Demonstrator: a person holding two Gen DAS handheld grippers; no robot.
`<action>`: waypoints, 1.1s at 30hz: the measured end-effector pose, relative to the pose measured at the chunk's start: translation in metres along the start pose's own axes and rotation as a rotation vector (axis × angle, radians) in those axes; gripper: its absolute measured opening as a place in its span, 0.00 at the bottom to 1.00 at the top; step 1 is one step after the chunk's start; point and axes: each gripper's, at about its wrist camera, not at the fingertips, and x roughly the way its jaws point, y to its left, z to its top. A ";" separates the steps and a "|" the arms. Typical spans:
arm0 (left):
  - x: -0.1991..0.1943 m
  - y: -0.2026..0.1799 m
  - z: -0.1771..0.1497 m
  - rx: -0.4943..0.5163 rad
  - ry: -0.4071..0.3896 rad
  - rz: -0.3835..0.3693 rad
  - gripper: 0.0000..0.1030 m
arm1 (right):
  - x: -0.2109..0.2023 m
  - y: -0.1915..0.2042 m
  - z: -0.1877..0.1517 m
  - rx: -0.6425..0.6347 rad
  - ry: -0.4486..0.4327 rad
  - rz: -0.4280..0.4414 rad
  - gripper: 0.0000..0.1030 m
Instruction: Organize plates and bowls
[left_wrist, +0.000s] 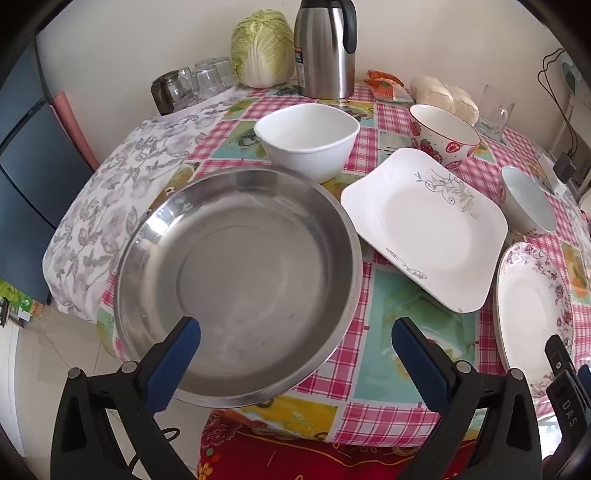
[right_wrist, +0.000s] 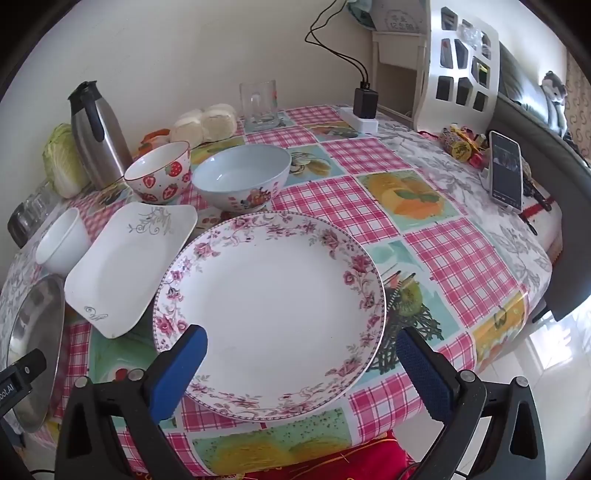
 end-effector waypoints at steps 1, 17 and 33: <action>0.001 -0.001 0.000 0.002 0.003 -0.001 1.00 | 0.000 0.000 0.000 0.003 -0.001 0.000 1.00; 0.002 -0.001 -0.005 0.044 0.009 -0.042 1.00 | -0.003 0.013 0.000 -0.038 -0.028 0.043 1.00; 0.008 -0.004 -0.001 0.019 0.023 -0.018 1.00 | -0.012 0.018 0.003 -0.043 -0.078 0.086 1.00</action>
